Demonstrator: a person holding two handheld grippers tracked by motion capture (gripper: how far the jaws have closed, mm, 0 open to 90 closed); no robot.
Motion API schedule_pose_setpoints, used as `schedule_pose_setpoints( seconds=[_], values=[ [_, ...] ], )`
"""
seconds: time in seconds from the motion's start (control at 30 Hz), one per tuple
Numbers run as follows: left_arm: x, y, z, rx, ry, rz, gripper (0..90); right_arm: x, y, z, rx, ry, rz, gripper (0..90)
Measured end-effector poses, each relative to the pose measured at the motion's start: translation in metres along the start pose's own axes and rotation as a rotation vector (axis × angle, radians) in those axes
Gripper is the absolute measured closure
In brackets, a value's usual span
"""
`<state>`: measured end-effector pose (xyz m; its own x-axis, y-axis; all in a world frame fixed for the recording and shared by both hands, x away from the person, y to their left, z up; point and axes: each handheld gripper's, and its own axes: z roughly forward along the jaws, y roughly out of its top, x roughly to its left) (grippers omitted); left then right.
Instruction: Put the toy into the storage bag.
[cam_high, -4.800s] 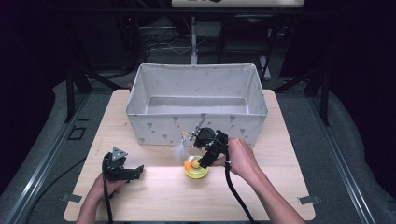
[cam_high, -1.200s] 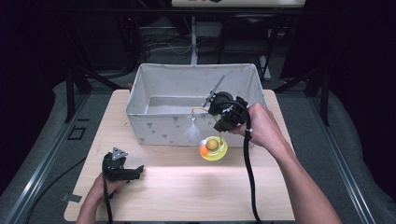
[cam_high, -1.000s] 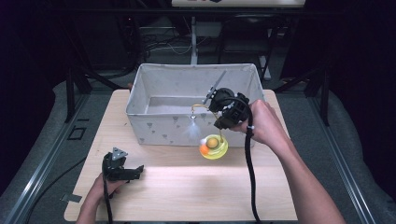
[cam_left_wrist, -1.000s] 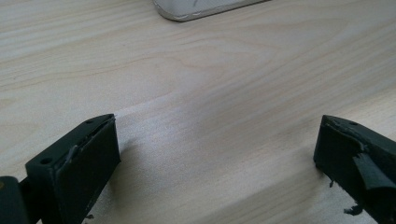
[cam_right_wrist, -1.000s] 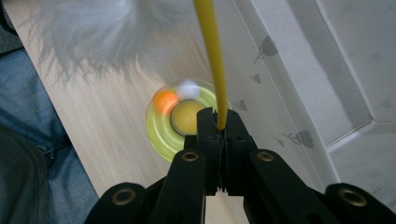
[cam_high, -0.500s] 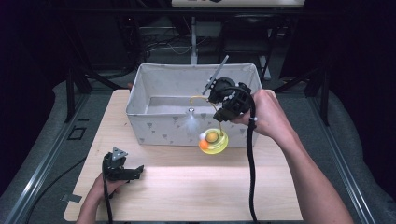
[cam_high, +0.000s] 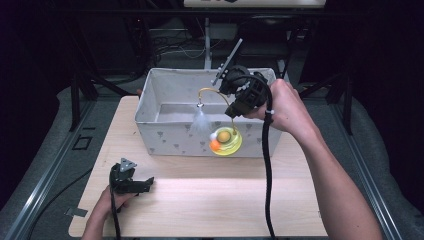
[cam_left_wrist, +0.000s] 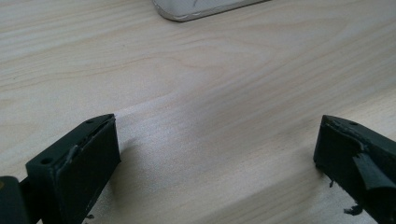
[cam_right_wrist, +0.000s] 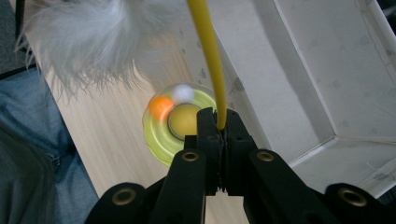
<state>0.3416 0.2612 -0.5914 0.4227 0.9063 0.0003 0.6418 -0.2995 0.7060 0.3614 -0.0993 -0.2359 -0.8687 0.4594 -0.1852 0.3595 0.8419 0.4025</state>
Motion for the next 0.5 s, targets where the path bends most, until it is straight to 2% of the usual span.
schedule_pose_setpoints(
  seconds=[0.5],
  values=[
    [0.0,0.0,0.0,0.0,0.0,0.001,0.2,-0.011,0.018,-0.022,-0.009,-0.02,-0.002,88.9]
  ],
)
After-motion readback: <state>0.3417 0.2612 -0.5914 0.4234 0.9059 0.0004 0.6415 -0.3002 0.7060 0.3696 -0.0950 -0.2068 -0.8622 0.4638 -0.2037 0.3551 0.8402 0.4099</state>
